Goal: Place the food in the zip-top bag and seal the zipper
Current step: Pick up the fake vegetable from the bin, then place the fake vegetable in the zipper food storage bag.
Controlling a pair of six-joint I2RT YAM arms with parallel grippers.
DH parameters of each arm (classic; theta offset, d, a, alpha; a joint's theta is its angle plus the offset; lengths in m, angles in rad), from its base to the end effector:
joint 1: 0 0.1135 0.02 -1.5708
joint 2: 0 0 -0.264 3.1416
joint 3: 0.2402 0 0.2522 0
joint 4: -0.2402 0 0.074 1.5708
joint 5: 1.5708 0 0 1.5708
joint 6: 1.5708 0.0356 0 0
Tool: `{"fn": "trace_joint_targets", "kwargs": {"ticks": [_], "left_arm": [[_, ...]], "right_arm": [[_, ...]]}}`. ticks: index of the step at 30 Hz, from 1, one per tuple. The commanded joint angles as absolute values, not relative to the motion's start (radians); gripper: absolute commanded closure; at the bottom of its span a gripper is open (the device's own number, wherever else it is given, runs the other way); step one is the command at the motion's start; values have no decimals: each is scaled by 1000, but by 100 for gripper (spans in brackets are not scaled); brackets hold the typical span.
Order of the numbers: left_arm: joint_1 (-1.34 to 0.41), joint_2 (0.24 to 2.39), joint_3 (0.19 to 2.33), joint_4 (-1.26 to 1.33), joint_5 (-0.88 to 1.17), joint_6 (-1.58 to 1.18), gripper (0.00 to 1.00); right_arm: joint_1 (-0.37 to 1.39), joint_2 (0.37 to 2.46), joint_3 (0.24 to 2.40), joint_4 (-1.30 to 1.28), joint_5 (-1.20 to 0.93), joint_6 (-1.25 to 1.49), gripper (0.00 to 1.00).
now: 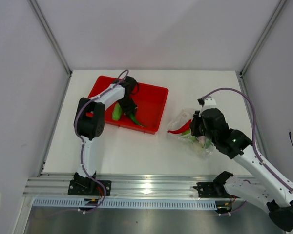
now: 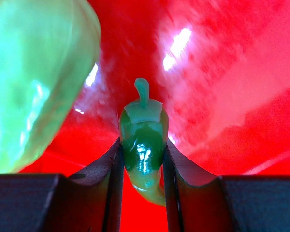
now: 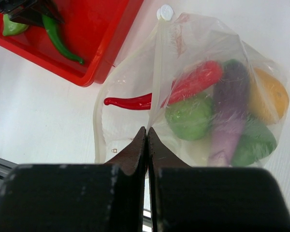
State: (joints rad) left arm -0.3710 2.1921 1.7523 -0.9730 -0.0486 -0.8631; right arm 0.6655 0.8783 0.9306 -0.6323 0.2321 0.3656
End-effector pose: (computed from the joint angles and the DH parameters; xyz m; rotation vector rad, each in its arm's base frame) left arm 0.4089 -0.1572 0.1700 -0.7323 2.8924 -0.0775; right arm 0.1496 0.1071 0.3299 -0.1873 2.1461 0.3547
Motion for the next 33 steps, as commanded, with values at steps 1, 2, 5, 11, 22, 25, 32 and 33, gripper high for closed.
{"fn": "trace_joint_targets", "kwargs": {"ticks": [1,2,5,11,22,25,32,33], "left_arm": [[-382,2031,1708,-884,23,-815,80],[-394,2005,1700,-859,35,-807,84],[-417,1907,1680,-816,112,-773,85],[-508,1763,1622,-678,354,-724,87],[-643,1667,1444,-353,667,-686,85],[-678,1677,1424,-298,696,-716,84],[-738,1767,1509,-324,713,-704,86],[-742,1776,1520,-296,757,-700,87]], "right_arm": [[664,891,972,-632,262,379,100],[664,903,980,-638,265,383,100],[663,911,986,-650,276,399,100],[660,914,986,-675,285,432,100],[629,916,973,-699,242,489,100],[627,916,985,-706,230,497,100],[627,894,1003,-699,210,502,100],[629,891,1003,-699,209,500,100]]}}
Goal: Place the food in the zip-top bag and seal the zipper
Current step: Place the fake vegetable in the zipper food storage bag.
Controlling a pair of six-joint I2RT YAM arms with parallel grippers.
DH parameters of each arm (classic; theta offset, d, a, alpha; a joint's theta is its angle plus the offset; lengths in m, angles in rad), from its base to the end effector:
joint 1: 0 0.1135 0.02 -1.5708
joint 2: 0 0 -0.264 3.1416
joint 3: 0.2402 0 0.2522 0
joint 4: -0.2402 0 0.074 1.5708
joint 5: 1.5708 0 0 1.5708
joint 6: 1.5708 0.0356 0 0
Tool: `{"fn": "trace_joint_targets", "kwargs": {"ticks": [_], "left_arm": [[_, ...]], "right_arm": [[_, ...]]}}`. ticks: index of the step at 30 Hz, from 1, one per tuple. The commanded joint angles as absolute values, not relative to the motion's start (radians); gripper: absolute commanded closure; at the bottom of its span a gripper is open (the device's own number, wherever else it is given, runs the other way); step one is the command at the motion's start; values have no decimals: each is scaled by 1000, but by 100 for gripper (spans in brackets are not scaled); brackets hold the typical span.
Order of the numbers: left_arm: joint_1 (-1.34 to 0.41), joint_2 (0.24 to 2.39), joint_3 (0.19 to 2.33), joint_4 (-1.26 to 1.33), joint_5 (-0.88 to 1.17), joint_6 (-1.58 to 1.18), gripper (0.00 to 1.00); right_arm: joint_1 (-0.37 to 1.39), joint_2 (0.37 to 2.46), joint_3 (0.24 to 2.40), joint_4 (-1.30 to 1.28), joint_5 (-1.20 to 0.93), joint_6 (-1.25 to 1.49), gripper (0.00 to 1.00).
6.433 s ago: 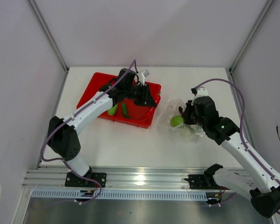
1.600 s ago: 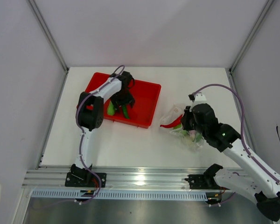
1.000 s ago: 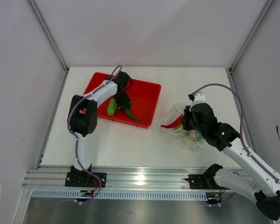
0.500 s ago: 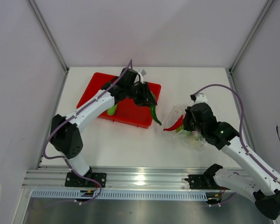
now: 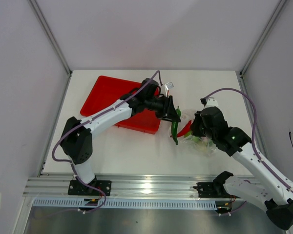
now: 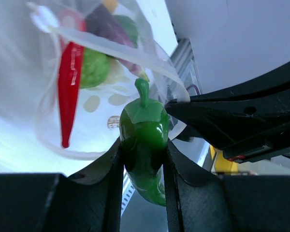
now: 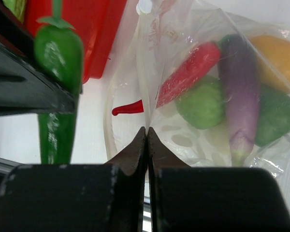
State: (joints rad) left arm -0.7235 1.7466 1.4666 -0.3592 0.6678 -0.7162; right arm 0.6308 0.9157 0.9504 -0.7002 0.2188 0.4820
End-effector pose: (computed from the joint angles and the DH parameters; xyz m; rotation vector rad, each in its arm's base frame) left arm 0.2852 -0.2813 0.3026 0.4376 2.4566 -1.4558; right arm 0.1559 0.1043 0.3242 -0.0472 2.2422 0.3663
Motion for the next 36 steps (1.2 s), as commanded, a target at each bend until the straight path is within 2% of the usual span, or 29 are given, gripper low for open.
{"fn": "trace_joint_targets", "kwargs": {"ticks": [1,7,13,23,26,30,36], "left_arm": [[-752,1779,1522,-285,781,-695,90],[-765,1816,1531,-285,906,-689,99],[-787,1890,1534,-290,1025,-729,100],[-795,1980,1597,-387,1048,-778,96],[-795,1997,1598,-365,1046,-845,92],[-795,2005,1577,-307,1025,-929,91],[-784,2028,1462,30,1080,-1215,91]], "right_arm": [[627,890,1005,-703,210,502,100],[627,859,999,-701,225,489,100],[627,830,973,-657,201,456,100],[630,792,933,-657,147,380,100],[647,772,916,-655,114,362,100],[690,743,891,-638,95,344,100],[767,735,885,-644,129,339,100]]}}
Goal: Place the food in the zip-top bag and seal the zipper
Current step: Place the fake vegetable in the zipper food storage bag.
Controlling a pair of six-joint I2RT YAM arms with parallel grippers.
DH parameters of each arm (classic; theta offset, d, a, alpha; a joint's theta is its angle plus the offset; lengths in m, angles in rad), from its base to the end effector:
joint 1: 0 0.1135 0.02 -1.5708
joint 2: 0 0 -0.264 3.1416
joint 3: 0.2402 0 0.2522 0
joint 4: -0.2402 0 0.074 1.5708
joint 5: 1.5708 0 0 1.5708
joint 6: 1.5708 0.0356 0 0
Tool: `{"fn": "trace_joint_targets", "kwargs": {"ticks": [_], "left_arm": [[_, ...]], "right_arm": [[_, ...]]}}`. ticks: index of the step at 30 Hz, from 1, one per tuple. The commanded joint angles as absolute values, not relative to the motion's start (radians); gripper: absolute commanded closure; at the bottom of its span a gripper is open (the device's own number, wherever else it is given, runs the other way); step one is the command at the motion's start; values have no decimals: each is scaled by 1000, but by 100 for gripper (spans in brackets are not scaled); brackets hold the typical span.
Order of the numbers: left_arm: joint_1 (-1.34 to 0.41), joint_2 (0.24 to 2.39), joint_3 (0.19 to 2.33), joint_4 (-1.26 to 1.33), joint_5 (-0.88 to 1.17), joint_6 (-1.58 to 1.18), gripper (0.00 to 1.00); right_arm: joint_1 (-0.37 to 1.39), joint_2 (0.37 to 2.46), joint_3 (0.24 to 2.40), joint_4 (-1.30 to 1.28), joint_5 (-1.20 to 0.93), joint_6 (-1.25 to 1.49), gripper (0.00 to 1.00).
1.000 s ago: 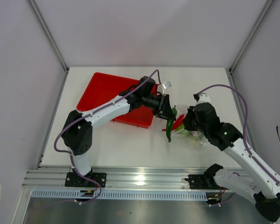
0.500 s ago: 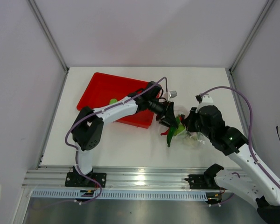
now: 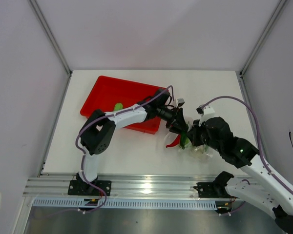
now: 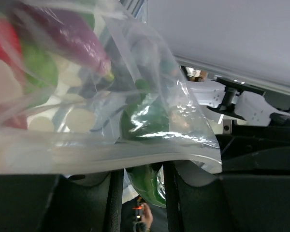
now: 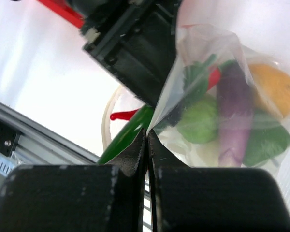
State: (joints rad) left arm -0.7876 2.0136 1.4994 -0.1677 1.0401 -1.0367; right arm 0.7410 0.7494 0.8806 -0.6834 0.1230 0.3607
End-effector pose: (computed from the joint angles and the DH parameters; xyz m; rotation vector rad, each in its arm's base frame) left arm 0.2939 -0.3387 0.2258 -0.3339 -2.3406 1.6585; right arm 0.1172 0.1013 0.3275 -0.3356 2.1368 0.5184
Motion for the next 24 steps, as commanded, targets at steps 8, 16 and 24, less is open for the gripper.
{"fn": "trace_joint_targets", "kwargs": {"ticks": [8,16,24], "left_arm": [[-764,2055,1491,10,927,-1218,91],[-752,2072,1509,-70,825,-1144,90],[-752,2062,1535,-195,721,-1017,90]], "right_arm": [[784,723,902,-647,132,336,100],[784,715,951,-669,117,342,100],[785,747,1061,-676,185,373,100]]}}
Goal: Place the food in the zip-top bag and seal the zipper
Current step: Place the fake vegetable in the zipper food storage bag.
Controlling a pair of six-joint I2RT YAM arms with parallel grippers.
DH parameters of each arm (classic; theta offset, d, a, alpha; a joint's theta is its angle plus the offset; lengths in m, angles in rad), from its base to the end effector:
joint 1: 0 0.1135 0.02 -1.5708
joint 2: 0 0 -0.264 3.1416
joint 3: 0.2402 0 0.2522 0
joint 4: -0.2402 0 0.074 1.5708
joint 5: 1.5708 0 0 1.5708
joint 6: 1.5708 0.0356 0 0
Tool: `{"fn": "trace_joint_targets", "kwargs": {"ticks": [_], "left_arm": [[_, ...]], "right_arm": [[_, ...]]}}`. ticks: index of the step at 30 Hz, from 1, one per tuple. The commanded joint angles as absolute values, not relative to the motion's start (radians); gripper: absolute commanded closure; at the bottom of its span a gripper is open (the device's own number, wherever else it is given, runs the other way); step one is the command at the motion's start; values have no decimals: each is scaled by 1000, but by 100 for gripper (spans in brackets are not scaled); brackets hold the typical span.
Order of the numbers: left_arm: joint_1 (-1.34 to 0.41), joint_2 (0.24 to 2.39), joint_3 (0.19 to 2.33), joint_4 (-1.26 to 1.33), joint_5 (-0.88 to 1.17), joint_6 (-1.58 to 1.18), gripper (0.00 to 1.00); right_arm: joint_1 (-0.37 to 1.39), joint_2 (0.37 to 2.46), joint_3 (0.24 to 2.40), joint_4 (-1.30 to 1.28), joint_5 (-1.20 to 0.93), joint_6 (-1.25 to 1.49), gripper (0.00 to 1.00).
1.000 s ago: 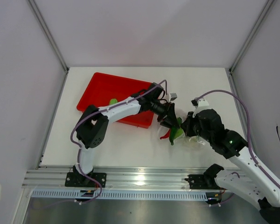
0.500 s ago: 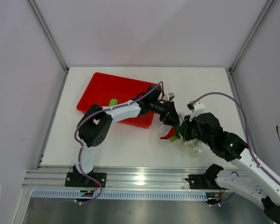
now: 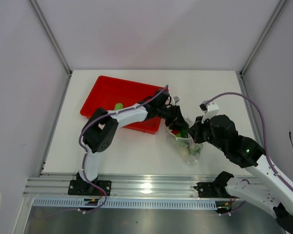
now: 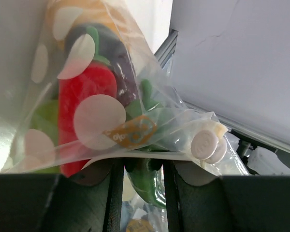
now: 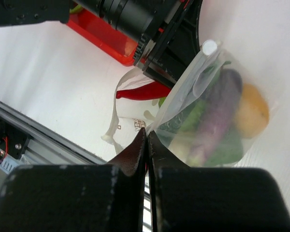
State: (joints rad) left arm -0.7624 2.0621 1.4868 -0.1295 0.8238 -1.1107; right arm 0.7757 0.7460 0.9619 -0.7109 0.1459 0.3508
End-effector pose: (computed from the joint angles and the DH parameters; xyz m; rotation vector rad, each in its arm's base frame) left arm 0.3128 -0.3349 0.1997 -0.0644 -2.5603 1.5847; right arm 0.1097 0.1004 0.3519 -0.3538 2.0752 0.5400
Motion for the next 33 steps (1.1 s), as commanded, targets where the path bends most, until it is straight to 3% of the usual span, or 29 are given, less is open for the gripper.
{"fn": "trace_joint_targets", "kwargs": {"ticks": [1,4,7,8,10,11,13,17,24,33], "left_arm": [[-752,2059,1537,-225,712,-1002,90],[-755,2052,1554,-270,693,-933,85],[-770,2026,1575,-319,672,-848,74],[-775,1999,1547,-305,669,-838,61],[-775,1968,1499,-261,675,-819,48],[-775,1939,1487,-236,672,-812,31],[-775,1911,1437,-204,681,-782,23],[-775,1864,1404,-143,721,-782,16],[-775,1775,1379,-88,715,-784,15],[-770,1724,1324,116,821,-825,26]], "right_arm": [[785,750,1069,-687,201,373,100],[784,759,1089,-692,239,374,100],[784,770,1082,-692,248,380,100],[784,772,1078,-692,250,385,100],[782,776,1069,-690,253,391,100],[782,776,1066,-689,252,393,100],[782,775,1065,-692,255,394,100],[782,767,1057,-703,265,397,100],[781,746,1049,-722,288,402,100],[779,744,1017,-738,305,417,100]]}}
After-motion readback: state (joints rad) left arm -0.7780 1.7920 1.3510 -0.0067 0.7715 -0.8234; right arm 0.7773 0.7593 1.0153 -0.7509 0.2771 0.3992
